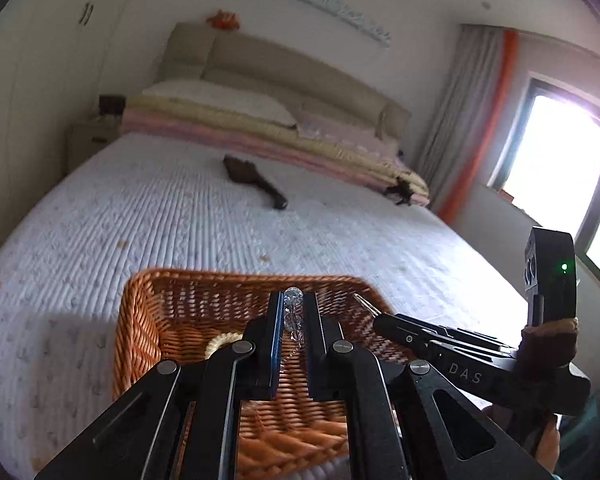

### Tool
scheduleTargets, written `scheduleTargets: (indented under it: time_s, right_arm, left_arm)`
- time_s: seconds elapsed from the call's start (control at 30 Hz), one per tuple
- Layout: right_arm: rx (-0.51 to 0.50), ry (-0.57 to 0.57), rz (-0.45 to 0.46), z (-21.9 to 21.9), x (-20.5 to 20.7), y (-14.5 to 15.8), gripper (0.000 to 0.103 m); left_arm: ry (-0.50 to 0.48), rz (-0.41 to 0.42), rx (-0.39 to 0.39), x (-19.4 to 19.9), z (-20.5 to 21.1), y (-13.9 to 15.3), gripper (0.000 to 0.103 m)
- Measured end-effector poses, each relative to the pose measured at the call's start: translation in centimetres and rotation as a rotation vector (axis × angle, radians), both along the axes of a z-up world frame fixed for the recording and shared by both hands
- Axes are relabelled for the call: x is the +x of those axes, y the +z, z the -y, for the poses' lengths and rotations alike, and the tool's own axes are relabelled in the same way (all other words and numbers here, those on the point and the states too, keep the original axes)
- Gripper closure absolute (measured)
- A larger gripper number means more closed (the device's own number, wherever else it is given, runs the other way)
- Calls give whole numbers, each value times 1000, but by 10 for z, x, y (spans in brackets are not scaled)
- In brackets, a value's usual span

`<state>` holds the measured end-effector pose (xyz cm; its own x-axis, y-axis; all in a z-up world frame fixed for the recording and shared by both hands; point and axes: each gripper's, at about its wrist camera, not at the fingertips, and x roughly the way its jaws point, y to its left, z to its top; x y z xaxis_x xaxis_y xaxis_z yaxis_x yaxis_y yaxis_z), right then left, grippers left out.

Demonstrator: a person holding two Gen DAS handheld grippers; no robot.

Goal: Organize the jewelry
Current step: 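Carry the chain and star keychain into the basket and open both tools, then withdraw both open tools from the basket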

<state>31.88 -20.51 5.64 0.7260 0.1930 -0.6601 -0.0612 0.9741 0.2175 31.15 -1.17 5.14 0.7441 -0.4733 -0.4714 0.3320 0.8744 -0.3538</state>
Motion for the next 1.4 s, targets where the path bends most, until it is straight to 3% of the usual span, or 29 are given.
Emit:
scheduleTargets:
  time_s: [0.3,0.73,0.77,0.8,0.87,1.1,1.4]
  right_arm:
    - [-6,23,-103,-1,17,-41,77]
    - [-29,23,-96,-11,28,-38,76]
    - [-24,26,-92,-10,27,-37,74]
    - [-16,24,-86,-9,25,-36,66]
    - [-3,23,-69,-7,16,-30,53]
    - [-65,41,-7,-11,-27,0,51]
    - [-47,56,113,-15,-100,47,51]
  left_arm:
    - [22,-102,63,17,7,-37,94]
    - [44,-128,67,18,0,-43,93]
    - [51,-135,73,18,0,-44,86]
    - [56,-137,75,16,-2,-42,70]
    - [86,-119,73,10,-6,-38,48]
    - [114,-24,62,-26,-13,-1,47]
    - [77,98,19,-107,-28,54,47]
